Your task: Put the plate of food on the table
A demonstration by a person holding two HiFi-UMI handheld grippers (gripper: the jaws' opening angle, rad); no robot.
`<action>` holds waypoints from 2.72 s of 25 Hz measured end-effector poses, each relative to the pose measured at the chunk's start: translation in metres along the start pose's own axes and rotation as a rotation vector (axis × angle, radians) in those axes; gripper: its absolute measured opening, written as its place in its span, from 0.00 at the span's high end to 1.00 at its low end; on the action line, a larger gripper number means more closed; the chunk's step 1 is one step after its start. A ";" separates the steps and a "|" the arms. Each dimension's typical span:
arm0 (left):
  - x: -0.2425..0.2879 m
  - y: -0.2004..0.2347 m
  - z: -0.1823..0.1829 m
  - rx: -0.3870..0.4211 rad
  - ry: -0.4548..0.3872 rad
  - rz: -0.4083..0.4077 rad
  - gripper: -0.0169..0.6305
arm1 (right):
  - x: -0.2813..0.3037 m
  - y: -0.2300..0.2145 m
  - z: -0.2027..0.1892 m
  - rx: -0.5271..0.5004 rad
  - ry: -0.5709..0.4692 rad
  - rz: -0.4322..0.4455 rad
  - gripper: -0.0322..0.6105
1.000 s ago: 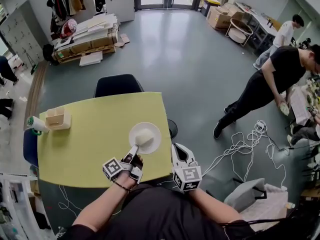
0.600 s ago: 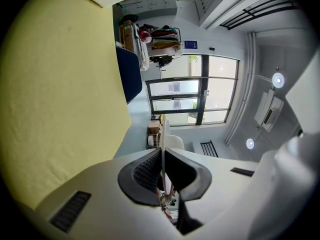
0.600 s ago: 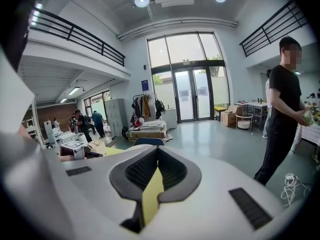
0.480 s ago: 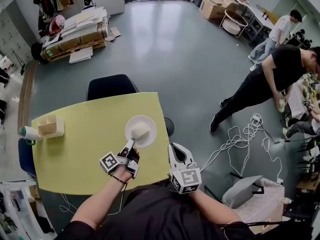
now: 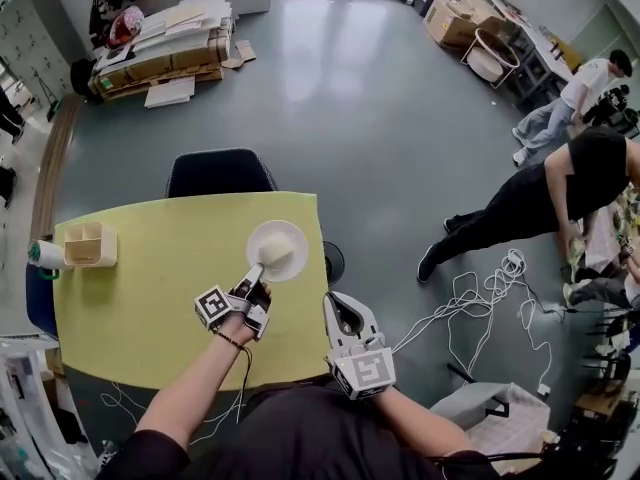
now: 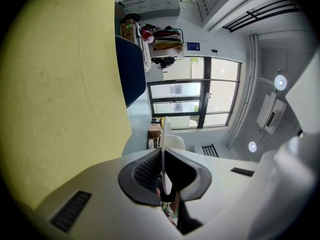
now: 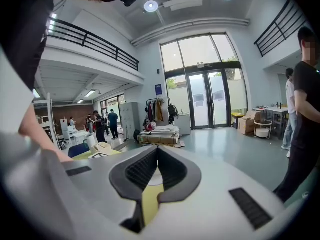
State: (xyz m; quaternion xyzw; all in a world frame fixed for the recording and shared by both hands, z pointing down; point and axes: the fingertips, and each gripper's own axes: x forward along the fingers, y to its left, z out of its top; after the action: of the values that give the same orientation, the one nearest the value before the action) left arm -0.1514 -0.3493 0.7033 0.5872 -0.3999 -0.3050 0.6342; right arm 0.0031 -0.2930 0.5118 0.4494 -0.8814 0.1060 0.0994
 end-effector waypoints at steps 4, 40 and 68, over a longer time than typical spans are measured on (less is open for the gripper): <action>0.033 0.030 0.013 -0.019 -0.029 0.018 0.95 | 0.009 -0.011 0.021 -0.035 -0.055 0.051 0.93; 0.151 0.178 0.057 -0.023 -0.153 0.293 0.95 | 0.035 -0.087 -0.048 0.079 0.064 -0.033 0.93; 0.128 0.143 0.064 0.702 -0.049 0.638 0.82 | -0.002 -0.086 -0.054 0.088 0.051 -0.070 0.93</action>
State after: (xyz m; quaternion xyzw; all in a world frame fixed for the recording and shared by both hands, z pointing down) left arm -0.1551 -0.4732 0.8632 0.6064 -0.6540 0.0450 0.4500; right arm 0.0786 -0.3258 0.5713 0.4812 -0.8568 0.1526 0.1054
